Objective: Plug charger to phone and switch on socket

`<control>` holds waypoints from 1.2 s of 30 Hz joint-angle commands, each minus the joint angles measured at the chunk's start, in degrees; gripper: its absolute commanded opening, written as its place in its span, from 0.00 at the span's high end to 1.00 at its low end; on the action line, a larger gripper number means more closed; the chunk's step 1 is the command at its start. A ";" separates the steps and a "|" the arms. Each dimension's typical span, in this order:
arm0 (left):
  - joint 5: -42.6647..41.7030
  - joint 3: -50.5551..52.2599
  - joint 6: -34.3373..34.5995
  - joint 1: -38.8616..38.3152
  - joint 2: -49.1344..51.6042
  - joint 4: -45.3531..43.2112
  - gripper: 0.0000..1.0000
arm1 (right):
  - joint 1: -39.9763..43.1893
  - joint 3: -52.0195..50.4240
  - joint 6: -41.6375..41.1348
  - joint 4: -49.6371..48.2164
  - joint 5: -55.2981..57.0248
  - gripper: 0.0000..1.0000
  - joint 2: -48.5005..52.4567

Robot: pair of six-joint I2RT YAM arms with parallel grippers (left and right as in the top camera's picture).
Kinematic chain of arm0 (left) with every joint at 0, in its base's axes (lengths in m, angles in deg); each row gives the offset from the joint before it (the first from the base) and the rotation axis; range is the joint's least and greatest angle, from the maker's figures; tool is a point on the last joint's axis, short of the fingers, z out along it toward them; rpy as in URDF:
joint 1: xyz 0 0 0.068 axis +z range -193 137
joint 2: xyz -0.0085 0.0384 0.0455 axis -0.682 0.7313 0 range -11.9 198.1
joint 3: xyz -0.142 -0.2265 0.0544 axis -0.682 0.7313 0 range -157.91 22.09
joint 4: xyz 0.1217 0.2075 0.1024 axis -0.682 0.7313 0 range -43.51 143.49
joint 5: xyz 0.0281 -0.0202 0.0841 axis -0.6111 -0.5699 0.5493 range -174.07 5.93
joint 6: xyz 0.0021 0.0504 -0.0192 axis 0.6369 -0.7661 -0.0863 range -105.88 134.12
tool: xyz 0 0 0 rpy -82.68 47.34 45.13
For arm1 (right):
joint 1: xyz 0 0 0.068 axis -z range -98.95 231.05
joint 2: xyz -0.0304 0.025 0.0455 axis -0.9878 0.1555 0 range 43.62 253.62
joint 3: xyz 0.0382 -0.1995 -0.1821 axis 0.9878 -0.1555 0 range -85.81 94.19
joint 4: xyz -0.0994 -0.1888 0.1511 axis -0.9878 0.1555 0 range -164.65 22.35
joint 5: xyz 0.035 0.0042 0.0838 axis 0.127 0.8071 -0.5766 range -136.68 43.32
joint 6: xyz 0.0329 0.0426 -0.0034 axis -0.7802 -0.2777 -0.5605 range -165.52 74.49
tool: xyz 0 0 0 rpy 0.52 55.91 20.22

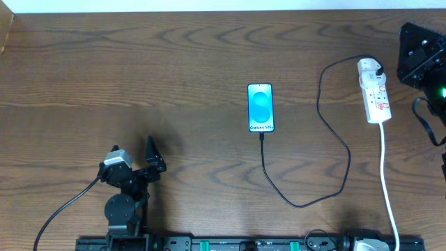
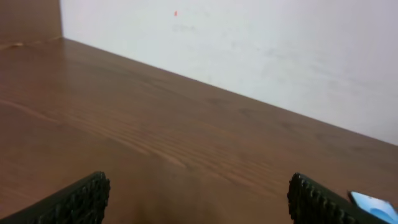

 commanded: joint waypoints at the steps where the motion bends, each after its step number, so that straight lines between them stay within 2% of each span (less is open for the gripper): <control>1: -1.75 1.55 0.44 -0.22 -0.15 0.52 0.09 | -0.48 0.04 0.81 -0.13 0.37 0.83 -0.09; 21: -1.33 1.55 0.31 -0.22 -0.09 1.92 0.09 | -0.52 0.04 0.79 0.50 -0.35 0.84 -0.09; 36: -1.33 1.55 0.31 2.69 -0.31 1.92 0.09 | -7.91 0.04 0.87 0.07 2.99 0.80 -0.63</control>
